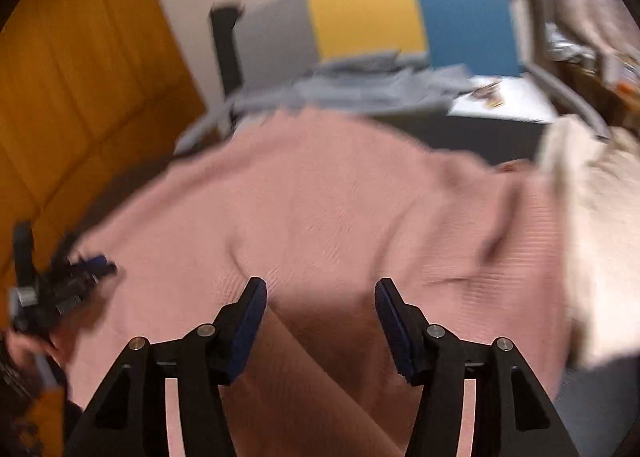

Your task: Fold clothes

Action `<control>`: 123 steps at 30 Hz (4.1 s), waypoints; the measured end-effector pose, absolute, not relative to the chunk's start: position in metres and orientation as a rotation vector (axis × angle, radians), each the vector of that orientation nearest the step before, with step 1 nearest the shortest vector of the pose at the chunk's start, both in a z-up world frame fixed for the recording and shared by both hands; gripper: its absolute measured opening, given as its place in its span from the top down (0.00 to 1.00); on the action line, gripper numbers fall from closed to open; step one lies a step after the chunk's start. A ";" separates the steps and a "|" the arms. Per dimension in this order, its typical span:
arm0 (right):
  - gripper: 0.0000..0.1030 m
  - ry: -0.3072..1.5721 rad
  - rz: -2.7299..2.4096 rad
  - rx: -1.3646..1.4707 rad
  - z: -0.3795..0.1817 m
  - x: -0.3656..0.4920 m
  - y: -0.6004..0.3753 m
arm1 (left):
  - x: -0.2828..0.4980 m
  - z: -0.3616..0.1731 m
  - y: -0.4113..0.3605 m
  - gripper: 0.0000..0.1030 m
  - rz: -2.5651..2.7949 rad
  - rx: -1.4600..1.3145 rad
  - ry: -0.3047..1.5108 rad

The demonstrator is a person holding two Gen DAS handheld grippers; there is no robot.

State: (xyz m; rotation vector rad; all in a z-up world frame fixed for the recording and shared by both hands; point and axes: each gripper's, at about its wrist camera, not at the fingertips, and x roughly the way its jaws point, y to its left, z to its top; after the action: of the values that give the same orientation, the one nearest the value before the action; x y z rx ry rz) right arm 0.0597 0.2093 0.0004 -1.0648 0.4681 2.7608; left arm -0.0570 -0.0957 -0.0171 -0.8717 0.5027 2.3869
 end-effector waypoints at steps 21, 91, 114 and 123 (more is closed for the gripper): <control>0.86 0.560 2.504 -1.262 -0.033 0.159 0.227 | -0.048 -0.054 -0.069 0.59 2.339 -0.993 0.511; 0.49 0.100 2.923 -1.278 -0.004 0.051 0.116 | -0.098 -0.005 -0.304 0.52 2.787 -1.058 -0.146; 0.37 0.060 2.963 -1.349 -0.039 0.029 0.083 | -0.150 -0.058 -0.496 0.50 2.933 -1.558 -0.878; 0.37 0.047 3.018 -1.446 -0.036 0.043 0.098 | -0.208 -0.061 -0.510 0.93 3.052 -1.618 -0.808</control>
State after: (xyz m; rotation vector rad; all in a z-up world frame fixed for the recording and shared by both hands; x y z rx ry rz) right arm 0.0433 0.0984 -0.0363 -1.4462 0.0472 3.0182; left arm -0.2083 -0.5101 -0.0611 -1.6176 -0.8080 3.0518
